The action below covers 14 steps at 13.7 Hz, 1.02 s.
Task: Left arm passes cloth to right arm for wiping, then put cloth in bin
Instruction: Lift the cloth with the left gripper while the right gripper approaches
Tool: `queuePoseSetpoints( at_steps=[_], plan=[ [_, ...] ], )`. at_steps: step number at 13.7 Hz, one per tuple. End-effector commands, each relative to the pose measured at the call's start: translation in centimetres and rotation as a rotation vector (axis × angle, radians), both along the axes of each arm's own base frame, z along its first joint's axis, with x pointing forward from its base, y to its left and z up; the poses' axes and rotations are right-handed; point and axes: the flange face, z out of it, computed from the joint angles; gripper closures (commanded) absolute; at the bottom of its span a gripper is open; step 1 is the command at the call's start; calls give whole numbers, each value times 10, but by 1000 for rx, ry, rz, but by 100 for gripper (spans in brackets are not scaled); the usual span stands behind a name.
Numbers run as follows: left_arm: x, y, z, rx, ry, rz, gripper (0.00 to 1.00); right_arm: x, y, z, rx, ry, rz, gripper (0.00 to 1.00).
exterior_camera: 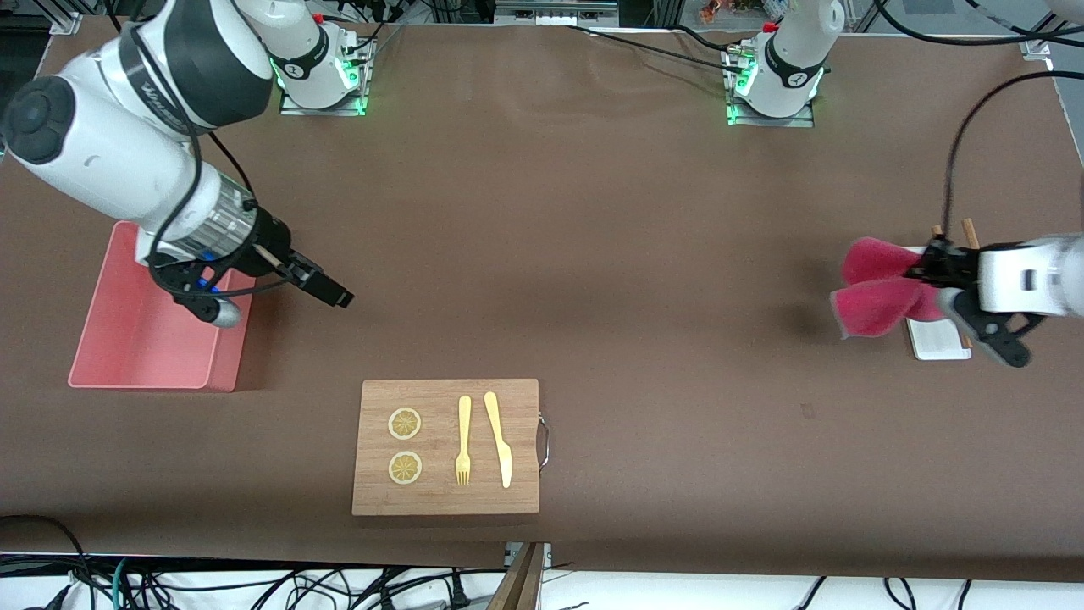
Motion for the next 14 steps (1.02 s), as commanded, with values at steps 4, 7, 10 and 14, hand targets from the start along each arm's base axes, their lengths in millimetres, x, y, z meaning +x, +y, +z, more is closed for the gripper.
queuePoseSetpoints(
  at_steps=[4, 7, 10, 14],
  plan=[
    [-8, -219, 7, -80, 70, 338, 100, 9, 47, -10, 150, -53, -126, 0],
    [-16, -310, 9, -196, 59, 478, 100, 9, 73, -20, 199, -63, -166, 0],
    [-38, -381, 24, -287, 84, 605, 100, 4, 94, -30, 217, -42, -198, 0],
    [-68, -448, 39, -315, 92, 723, 100, 0, 102, -35, 226, -12, -223, 0]
  ],
)
